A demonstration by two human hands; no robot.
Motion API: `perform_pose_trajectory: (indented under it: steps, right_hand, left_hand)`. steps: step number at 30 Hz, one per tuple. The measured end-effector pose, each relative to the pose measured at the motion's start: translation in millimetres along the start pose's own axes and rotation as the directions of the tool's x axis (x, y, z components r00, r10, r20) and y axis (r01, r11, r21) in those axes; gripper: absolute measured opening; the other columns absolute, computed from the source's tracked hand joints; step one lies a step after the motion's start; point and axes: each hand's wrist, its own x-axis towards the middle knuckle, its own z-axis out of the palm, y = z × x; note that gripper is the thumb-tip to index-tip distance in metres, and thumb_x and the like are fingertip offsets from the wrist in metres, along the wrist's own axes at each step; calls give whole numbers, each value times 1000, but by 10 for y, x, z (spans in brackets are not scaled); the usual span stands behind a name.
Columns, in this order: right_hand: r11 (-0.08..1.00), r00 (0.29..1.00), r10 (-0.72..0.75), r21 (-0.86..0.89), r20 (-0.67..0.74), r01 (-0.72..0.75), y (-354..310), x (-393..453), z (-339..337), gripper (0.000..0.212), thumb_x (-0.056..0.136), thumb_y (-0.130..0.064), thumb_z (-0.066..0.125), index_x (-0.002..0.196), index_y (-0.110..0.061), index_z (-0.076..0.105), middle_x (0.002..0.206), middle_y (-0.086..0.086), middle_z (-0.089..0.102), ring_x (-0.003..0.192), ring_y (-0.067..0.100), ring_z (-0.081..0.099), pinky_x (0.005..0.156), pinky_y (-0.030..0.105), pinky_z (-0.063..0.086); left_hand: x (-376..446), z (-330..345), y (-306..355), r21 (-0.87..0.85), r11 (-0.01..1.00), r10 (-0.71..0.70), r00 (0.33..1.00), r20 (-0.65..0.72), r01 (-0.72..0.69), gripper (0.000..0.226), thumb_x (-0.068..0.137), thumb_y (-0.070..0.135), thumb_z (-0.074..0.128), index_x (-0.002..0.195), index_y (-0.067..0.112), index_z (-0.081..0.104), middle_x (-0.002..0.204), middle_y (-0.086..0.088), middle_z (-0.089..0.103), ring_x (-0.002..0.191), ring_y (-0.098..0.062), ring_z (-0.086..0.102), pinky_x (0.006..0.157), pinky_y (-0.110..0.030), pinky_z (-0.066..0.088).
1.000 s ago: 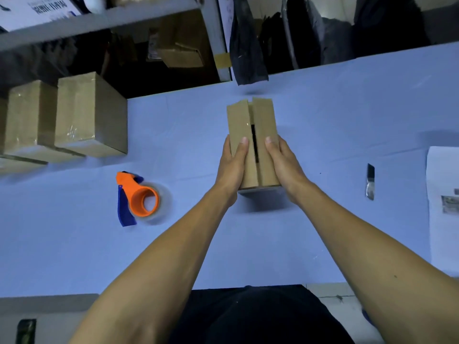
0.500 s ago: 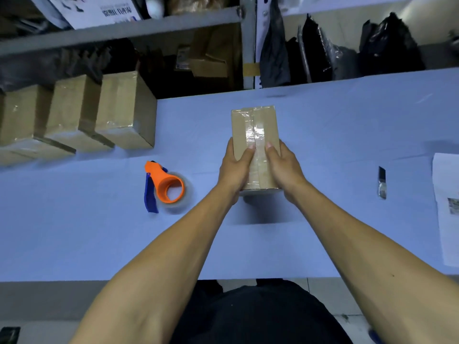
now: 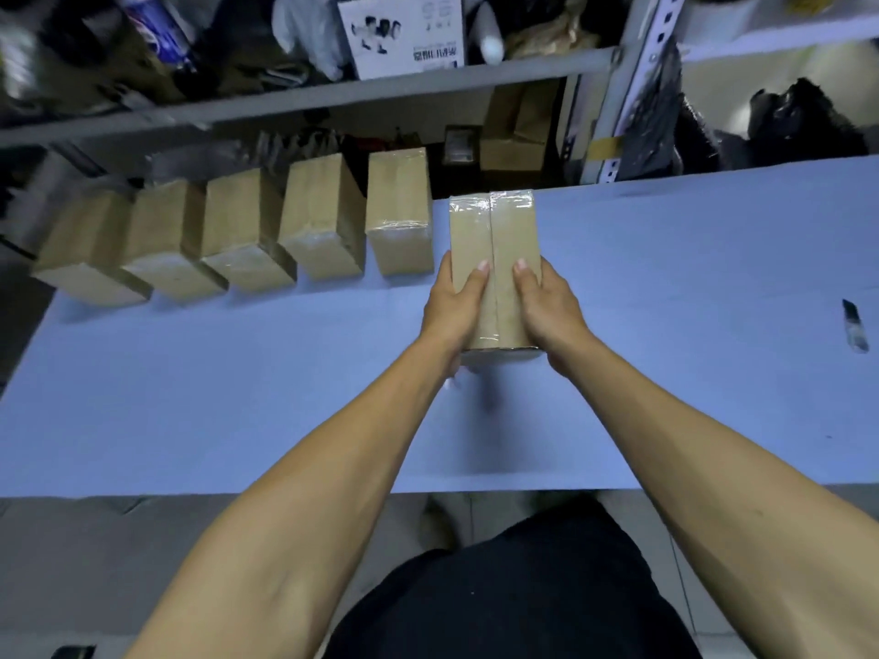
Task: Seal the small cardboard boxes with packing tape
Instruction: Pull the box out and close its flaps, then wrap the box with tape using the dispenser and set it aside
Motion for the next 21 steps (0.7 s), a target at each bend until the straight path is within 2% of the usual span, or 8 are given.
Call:
perform_pose_trajectory:
  steps: [6, 9, 10, 12, 15, 18, 21]
  right_hand:
    - [995, 990, -42, -81, 134, 53, -233, -125, 724, 44, 102, -49, 32, 136, -28, 52, 130, -4, 61, 117, 21, 57, 100, 38, 45]
    - [995, 981, -22, -90, 194, 40, -213, -136, 970, 43, 104, -47, 34, 136, -23, 52, 126, -5, 60, 113, 16, 56, 88, 17, 42]
    - [996, 978, -15, -86, 209, 33, -205, -152, 1024, 44, 105, -46, 34, 137, -21, 52, 127, -4, 60, 114, 16, 56, 90, 20, 42]
    - [996, 968, -6, -80, 252, 27, -182, -164, 1138, 45, 104, -47, 36, 137, -20, 52, 130, 0, 61, 116, 19, 57, 100, 34, 44]
    - [994, 952, 28, -110, 306, 7, -114, -146, 1307, 53, 96, -60, 35, 131, -26, 55, 128, -1, 64, 117, 22, 58, 104, 44, 44]
    - [990, 943, 77, -135, 324, -35, -5, -99, 1438, 58, 90, -66, 35, 131, -29, 54, 128, -2, 64, 118, 21, 59, 104, 45, 45]
    - [989, 932, 141, -90, 335, -117, 69, -101, 1530, 43, 102, -48, 42, 135, -23, 54, 126, -5, 64, 115, 15, 61, 102, 36, 47]
  left_hand:
    - [-88, -796, -117, -40, 998, -57, 994, -98, 53, 42, 88, 52, 59, 129, 41, 56, 116, 16, 69, 107, -10, 67, 98, -41, 53]
    - [-72, -1042, -222, -59, 995, -82, 989, -124, 75, 35, 93, 45, 59, 127, 34, 57, 115, 13, 70, 103, -10, 68, 96, -40, 54]
    - [-83, -1092, -261, -61, 995, -89, 987, -132, 81, 34, 94, 45, 59, 126, 34, 58, 115, 13, 70, 103, -10, 69, 96, -40, 55]
    - [-89, -1171, -343, -54, 994, -106, 984, -141, 99, 30, 96, 43, 57, 124, 34, 57, 114, 11, 70, 102, -11, 69, 95, -40, 55]
    - [-73, -1273, -471, -80, 985, -165, 972, -169, 153, 23, 101, 36, 52, 123, 32, 54, 116, 7, 69, 103, -13, 68, 95, -39, 55]
    - [-31, -1362, -620, -78, 978, -204, 967, -150, 194, 27, 103, 32, 49, 130, 28, 53, 120, 3, 68, 104, -13, 67, 93, -34, 54]
    - [65, -1470, -776, -73, 970, -238, 967, -96, 232, 30, 104, 30, 48, 134, 26, 53, 122, 2, 68, 107, -15, 68, 96, -37, 54]
